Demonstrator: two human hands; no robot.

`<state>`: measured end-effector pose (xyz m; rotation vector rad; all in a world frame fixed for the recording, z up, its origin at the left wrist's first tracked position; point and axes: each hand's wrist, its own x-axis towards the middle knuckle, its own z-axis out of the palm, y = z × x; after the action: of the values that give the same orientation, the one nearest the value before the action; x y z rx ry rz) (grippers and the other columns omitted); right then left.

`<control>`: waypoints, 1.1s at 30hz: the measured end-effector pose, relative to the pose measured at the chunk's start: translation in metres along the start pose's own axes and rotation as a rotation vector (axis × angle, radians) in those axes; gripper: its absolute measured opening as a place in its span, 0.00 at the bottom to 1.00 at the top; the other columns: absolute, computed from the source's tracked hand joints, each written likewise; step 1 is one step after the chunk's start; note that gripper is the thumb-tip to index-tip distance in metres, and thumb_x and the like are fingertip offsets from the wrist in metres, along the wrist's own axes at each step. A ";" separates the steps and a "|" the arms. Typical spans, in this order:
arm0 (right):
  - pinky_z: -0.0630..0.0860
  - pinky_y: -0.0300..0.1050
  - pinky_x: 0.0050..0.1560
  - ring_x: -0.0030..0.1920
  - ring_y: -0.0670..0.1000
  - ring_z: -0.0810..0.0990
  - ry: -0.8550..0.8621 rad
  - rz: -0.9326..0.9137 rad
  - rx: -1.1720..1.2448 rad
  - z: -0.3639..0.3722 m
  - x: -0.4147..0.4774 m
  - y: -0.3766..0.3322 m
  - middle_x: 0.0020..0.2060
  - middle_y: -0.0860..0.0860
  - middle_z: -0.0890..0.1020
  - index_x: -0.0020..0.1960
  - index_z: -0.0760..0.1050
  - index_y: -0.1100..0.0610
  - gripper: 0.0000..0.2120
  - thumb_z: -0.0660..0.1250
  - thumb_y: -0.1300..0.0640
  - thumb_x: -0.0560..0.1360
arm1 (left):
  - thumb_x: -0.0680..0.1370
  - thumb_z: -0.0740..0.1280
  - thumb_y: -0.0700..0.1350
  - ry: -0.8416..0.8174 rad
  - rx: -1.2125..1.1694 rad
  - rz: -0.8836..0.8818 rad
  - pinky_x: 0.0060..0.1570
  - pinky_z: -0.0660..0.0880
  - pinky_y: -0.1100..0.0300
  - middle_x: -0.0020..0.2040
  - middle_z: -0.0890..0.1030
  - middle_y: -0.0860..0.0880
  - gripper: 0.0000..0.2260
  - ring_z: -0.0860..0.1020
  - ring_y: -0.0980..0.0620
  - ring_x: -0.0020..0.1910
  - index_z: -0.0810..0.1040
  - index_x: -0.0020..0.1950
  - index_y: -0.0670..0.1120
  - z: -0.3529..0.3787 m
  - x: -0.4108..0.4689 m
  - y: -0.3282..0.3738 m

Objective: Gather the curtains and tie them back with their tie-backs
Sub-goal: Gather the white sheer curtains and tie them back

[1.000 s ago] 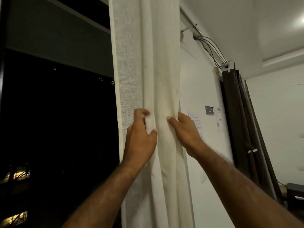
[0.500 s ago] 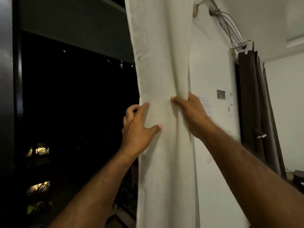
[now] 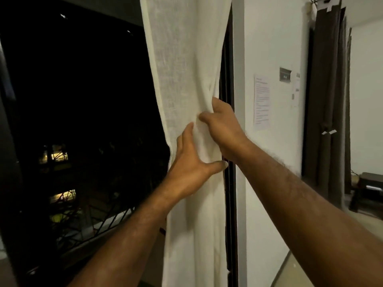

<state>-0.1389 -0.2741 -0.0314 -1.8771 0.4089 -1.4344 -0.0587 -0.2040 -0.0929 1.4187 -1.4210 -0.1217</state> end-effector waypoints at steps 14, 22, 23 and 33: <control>0.79 0.52 0.63 0.61 0.50 0.80 -0.155 0.246 0.109 -0.015 -0.017 0.088 0.59 0.49 0.81 0.63 0.77 0.54 0.14 0.65 0.64 0.80 | 0.75 0.62 0.34 0.340 -0.005 -0.114 0.57 0.74 0.54 0.56 0.78 0.52 0.22 0.77 0.50 0.57 0.73 0.69 0.45 -0.008 0.008 -0.016; 0.81 0.51 0.60 0.59 0.49 0.84 -0.571 0.419 0.137 -0.020 -0.049 0.133 0.58 0.48 0.85 0.68 0.72 0.51 0.19 0.70 0.59 0.78 | 0.72 0.75 0.54 0.188 -0.080 -0.108 0.54 0.77 0.55 0.56 0.79 0.55 0.27 0.79 0.54 0.55 0.71 0.68 0.53 -0.002 0.003 -0.023; 0.82 0.46 0.56 0.57 0.48 0.85 -0.600 0.407 0.128 -0.019 -0.051 0.135 0.56 0.48 0.85 0.67 0.74 0.52 0.17 0.69 0.59 0.79 | 0.69 0.77 0.53 0.163 0.002 -0.089 0.54 0.76 0.57 0.56 0.78 0.56 0.30 0.77 0.56 0.55 0.70 0.68 0.52 -0.002 0.004 -0.025; 0.83 0.44 0.53 0.46 0.54 0.86 -0.868 0.306 -0.300 -0.032 -0.055 0.189 0.46 0.54 0.87 0.53 0.84 0.62 0.09 0.76 0.64 0.73 | 0.72 0.69 0.36 0.229 0.133 -0.232 0.56 0.74 0.52 0.53 0.76 0.51 0.22 0.75 0.49 0.53 0.74 0.65 0.45 -0.021 0.009 -0.032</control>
<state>-0.1542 -0.3795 -0.1996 -2.3331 0.4539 -0.2891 -0.0209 -0.2080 -0.1011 1.6494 -1.0915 -0.0112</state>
